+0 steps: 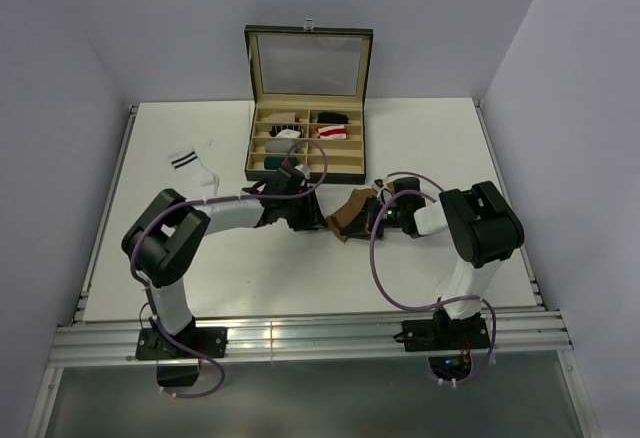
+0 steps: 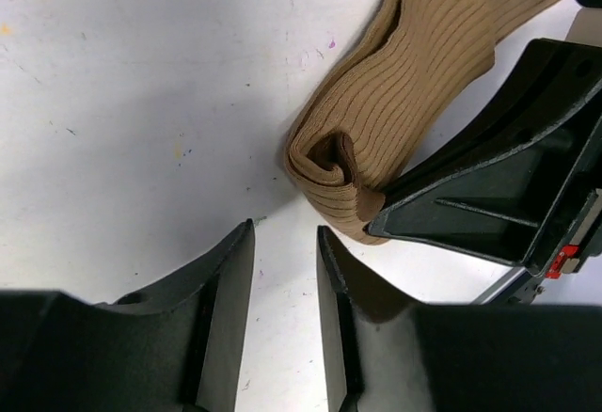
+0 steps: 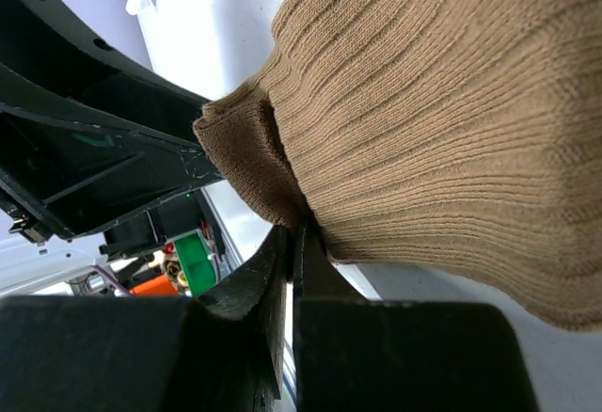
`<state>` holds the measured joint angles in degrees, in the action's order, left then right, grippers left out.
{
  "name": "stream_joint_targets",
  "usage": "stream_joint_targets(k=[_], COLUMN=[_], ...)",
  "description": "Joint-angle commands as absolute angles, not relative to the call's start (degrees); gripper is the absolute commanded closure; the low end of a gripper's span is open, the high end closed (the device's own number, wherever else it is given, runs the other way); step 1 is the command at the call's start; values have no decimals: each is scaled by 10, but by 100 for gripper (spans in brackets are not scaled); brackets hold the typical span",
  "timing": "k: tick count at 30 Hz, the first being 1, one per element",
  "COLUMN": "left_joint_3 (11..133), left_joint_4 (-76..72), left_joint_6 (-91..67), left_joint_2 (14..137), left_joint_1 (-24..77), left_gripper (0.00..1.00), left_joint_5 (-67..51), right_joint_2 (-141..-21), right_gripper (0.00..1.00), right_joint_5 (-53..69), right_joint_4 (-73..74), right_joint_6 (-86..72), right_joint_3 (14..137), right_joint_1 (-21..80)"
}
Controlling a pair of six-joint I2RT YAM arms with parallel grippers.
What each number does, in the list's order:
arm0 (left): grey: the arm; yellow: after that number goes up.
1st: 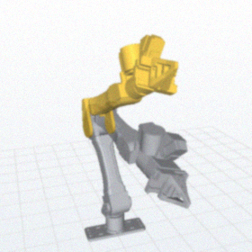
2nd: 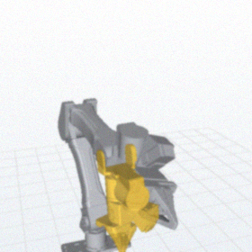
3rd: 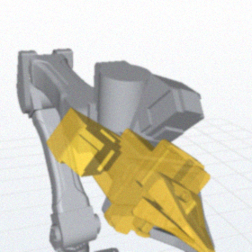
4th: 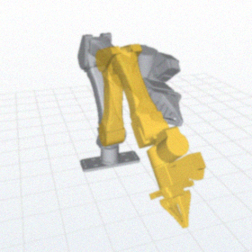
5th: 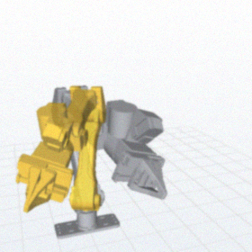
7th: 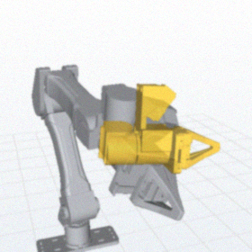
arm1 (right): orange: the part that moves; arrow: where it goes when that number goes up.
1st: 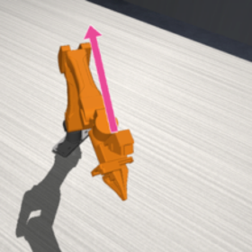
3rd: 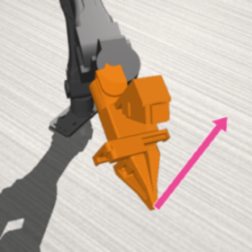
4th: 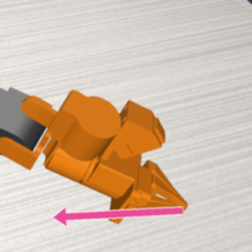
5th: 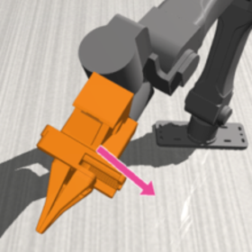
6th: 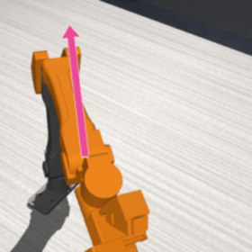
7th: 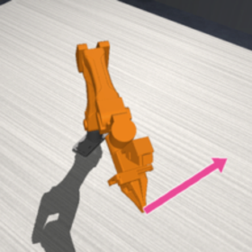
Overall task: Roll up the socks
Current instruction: Roll the sock at the center of the board.
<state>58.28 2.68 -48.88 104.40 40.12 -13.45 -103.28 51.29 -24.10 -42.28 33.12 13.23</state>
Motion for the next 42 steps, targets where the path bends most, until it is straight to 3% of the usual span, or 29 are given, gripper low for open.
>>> stream_joint_targets(k=[1, 8, 27, 33, 39, 42], left_joint_3=[579, 579, 629, 661, 686, 693], left_joint_4=[-18, -53, -2, 98, 138, 148], left_joint_6=[-455, -445, -449, -439, -422, -415], left_joint_2=[1024, 1043, 1111, 1134, 1148, 1152], left_joint_1=[398, 399, 399, 404, 411, 413], left_gripper=[60, 51, 60, 61, 61, 61], left_joint_5=[-148, -150, -125, -80, -55, -53], right_joint_2=[-1032, -1027, -1011, -972, -891, -842], right_gripper=[100, 100, 98, 79, 48, 42], right_joint_5=[470, 464, 439, 411, 325, 267], right_joint_4=[-192, -185, -132, -102, -25, 10], right_joint_6=[-394, -390, -360, -327, -273, -252], right_joint_3=[335, 334, 347, 355, 374, 384], right_joint_1=[127, 128, 128, 132, 164, 185])
